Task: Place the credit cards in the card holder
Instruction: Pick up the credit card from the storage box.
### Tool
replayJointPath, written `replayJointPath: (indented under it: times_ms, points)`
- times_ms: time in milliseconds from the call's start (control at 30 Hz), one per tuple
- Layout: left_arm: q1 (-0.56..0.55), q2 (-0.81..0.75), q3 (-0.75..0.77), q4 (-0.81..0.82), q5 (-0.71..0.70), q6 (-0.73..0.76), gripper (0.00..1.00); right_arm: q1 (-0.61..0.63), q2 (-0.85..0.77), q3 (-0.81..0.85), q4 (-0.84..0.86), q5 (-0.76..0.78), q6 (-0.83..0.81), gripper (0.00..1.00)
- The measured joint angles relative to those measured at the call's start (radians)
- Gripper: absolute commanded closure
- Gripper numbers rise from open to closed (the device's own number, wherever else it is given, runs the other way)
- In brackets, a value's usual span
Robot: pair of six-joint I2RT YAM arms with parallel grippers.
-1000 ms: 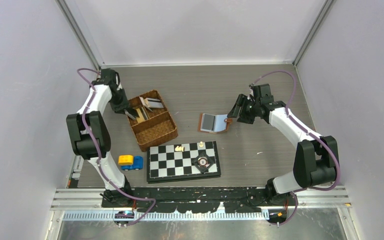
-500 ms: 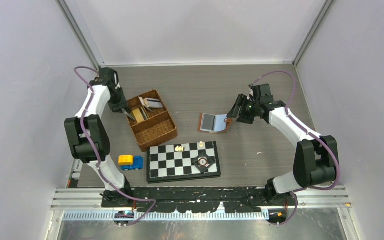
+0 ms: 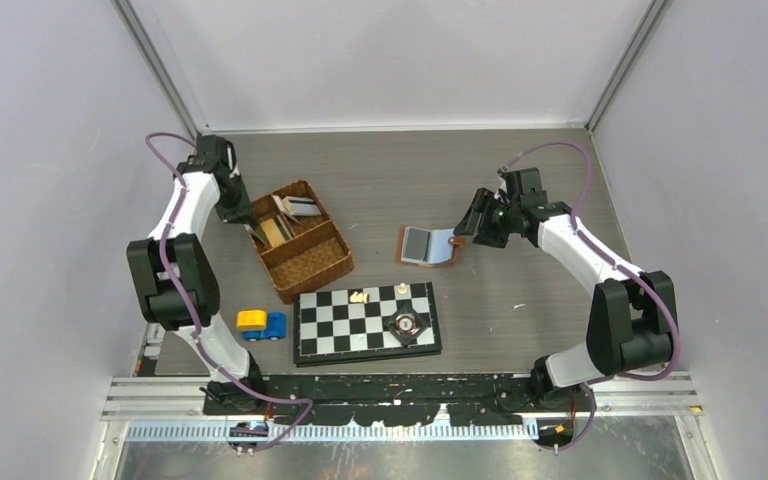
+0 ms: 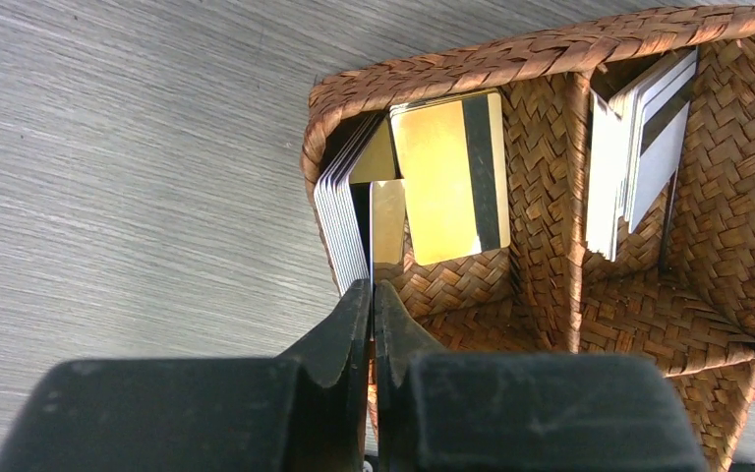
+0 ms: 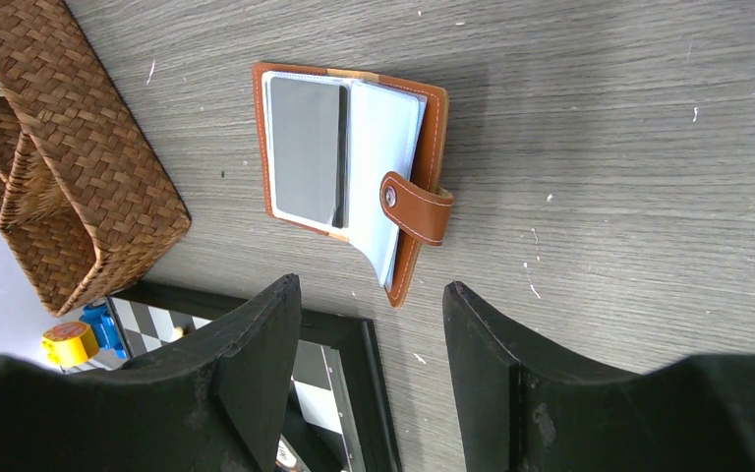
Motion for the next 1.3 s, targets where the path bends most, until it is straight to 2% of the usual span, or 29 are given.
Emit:
replayJointPath:
  times_ms: [400, 667, 767, 900, 1033, 1133, 1300]
  points:
    - [0.001, -0.02, -0.011, 0.0, 0.027, 0.004, 1.0, 0.0, -0.002, 0.0, 0.0, 0.001, 0.003, 0.4]
    - [-0.011, -0.163, -0.022, 0.021, 0.155, 0.034, 1.0, 0.0, -0.065, 0.0, -0.013, 0.021, 0.002, 0.39]
    - [-0.044, -0.222, -0.026, 0.037, 0.168, 0.064, 1.0, 0.0, -0.111, 0.002, -0.017, 0.015, 0.001, 0.39]
    - [-0.166, -0.293, -0.04, 0.059, 0.206, 0.132, 1.0, 0.0, -0.157, 0.01, -0.006, -0.057, -0.007, 0.38]
    - [-0.304, -0.341, -0.055, 0.078, 0.375, 0.199, 1.0, 0.003, -0.175, 0.019, 0.027, -0.209, -0.014, 0.37]
    - [-0.376, -0.359, -0.074, 0.098, 0.557, 0.229, 1.0, 0.024, -0.175, 0.028, 0.06, -0.315, -0.013, 0.37]
    - [-0.472, -0.357, -0.11, 0.128, 0.826, 0.233, 1.0, 0.12, -0.171, 0.061, 0.076, -0.442, -0.021, 0.37]
